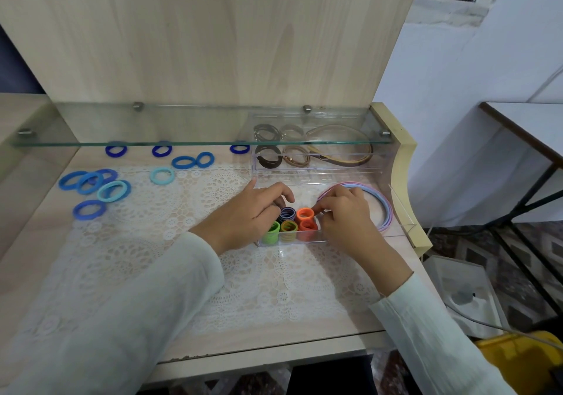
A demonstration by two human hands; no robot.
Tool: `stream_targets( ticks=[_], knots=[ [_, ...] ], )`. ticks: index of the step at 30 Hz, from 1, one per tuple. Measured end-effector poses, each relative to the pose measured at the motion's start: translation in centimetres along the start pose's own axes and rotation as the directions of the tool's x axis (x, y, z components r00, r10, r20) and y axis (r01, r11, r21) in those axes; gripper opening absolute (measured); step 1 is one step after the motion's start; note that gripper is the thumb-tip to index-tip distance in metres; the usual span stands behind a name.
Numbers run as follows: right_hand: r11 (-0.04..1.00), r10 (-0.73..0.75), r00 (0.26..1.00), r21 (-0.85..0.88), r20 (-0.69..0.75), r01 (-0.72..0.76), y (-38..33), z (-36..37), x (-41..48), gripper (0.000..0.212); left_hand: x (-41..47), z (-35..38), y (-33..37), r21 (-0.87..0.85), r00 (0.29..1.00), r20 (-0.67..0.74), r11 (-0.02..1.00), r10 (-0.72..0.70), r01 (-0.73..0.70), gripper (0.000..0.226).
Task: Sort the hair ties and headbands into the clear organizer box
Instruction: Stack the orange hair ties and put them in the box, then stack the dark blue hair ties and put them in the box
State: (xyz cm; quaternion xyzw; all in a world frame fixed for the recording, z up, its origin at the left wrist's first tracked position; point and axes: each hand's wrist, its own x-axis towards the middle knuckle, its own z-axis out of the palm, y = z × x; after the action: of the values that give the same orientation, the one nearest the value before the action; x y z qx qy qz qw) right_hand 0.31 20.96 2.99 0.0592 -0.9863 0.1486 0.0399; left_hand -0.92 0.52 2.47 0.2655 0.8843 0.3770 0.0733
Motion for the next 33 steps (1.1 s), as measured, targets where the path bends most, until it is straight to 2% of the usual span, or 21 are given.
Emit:
stream_targets(
  ticks=[4, 10, 15, 18, 22, 33],
  knots=[
    [1.0, 0.002, 1.0, -0.004, -0.001, -0.002, 0.1, 0.1, 0.1, 0.028, 0.1, 0.0, -0.1, -0.017, 1.0, 0.011, 1.0, -0.022, 0.022, 0.03],
    [0.998, -0.003, 0.996, 0.069, -0.09, 0.009, 0.2, 0.3, -0.3, 0.026, -0.1, -0.1, 0.0, 0.016, 1.0, 0.001, 1.0, 0.009, -0.009, 0.029],
    [0.999, -0.016, 0.997, 0.047, -0.081, 0.02, 0.4, 0.5, -0.1, 0.026, -0.4, 0.0, 0.3, 0.129, 0.997, -0.048, 0.991, 0.055, -0.048, 0.031],
    [0.999, -0.034, 0.996, 0.036, -0.087, 0.038, 0.6, 0.7, 0.0, 0.029, -0.7, 0.2, -0.4, 0.25, 0.991, -0.071, 0.964, 0.114, -0.093, 0.041],
    [0.998, -0.044, 0.994, 0.043, -0.1, 0.049, 0.9, 0.9, 0.0, 0.028, -1.2, 0.4, -1.2, 0.328, 0.985, -0.105, 0.94, 0.14, -0.098, 0.056],
    [0.996, -0.084, 0.993, 0.021, -0.078, 0.086, 1.4, 0.9, 0.1, 0.027, -3.9, 1.0, -2.0, 0.438, 0.996, -0.073, 0.899, 0.05, -0.013, 0.069]
  ],
)
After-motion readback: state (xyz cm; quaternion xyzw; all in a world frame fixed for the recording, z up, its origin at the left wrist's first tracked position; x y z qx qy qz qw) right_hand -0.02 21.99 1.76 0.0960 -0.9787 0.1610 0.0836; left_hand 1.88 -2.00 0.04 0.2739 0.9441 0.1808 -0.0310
